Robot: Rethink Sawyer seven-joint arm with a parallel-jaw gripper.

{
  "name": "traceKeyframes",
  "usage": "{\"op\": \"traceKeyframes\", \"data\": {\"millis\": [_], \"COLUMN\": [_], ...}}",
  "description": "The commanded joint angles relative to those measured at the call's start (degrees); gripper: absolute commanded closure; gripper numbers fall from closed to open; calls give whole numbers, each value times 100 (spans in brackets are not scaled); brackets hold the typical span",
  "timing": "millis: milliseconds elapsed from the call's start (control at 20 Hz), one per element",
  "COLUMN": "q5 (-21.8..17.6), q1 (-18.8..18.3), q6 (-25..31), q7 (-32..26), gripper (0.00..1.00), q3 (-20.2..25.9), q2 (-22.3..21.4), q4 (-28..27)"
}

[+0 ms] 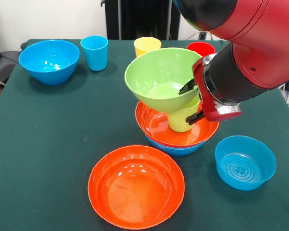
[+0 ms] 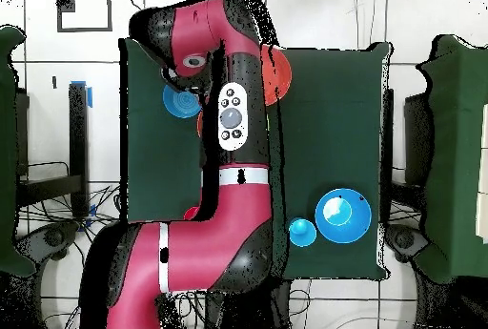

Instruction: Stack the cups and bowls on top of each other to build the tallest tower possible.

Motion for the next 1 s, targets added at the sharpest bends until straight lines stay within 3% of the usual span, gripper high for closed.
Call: {"op": "traceKeyframes", "data": {"millis": [50, 800, 1000], "q5": [126, 335, 151], "q1": [88, 163, 292], "q6": [-174, 1, 138], "q7": [886, 998, 1050], "gripper": [0, 0, 0], "q3": [173, 27, -255], "q2": [174, 296, 336], "q4": [246, 22, -103]}}
